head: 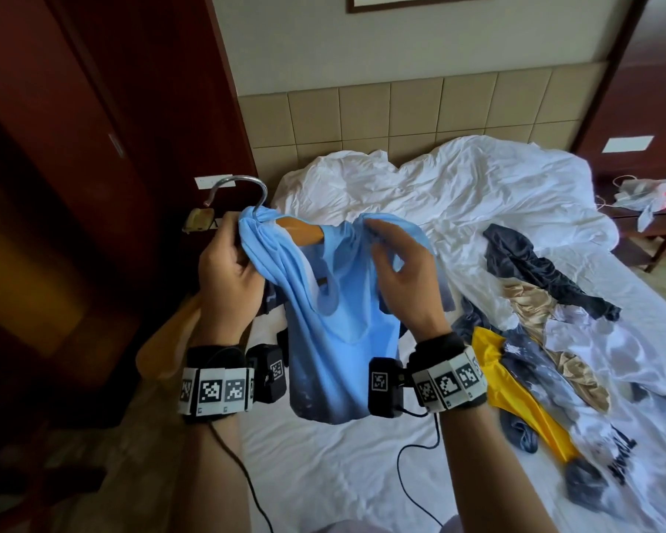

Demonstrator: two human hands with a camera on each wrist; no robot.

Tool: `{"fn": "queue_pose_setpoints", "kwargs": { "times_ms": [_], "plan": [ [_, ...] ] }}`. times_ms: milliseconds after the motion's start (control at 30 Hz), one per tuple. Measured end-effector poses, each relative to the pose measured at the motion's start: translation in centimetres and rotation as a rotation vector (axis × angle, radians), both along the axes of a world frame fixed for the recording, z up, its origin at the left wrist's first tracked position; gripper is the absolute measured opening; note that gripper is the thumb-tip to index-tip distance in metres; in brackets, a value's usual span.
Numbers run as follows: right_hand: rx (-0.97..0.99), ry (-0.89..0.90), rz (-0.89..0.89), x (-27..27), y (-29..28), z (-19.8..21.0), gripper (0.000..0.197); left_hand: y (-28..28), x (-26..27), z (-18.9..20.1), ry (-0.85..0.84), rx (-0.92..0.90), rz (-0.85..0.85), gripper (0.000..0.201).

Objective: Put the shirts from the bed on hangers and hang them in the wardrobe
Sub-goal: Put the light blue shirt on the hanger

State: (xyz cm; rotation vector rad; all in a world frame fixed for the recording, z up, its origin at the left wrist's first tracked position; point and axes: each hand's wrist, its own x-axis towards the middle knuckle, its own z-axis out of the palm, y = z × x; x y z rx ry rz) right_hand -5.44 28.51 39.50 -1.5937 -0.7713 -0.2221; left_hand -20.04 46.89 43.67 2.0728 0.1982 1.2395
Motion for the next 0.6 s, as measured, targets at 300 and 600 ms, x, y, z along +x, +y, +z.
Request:
{"fn": "queue_pose_setpoints", "kwargs": {
  "times_ms": [300,600],
  "plan": [
    [-0.227,0.06,-0.244,2.0,-1.1,-1.9,0.034,-0.2,-0.6,0.1,0.022,-0.022,-0.079,0.025],
    [-0.175,-0.028,0.084,-1.4,0.7,-0.1,0.027,-1.0,0.3,-0.7,0.108,0.007,-0.123,0.029]
  ]
}}
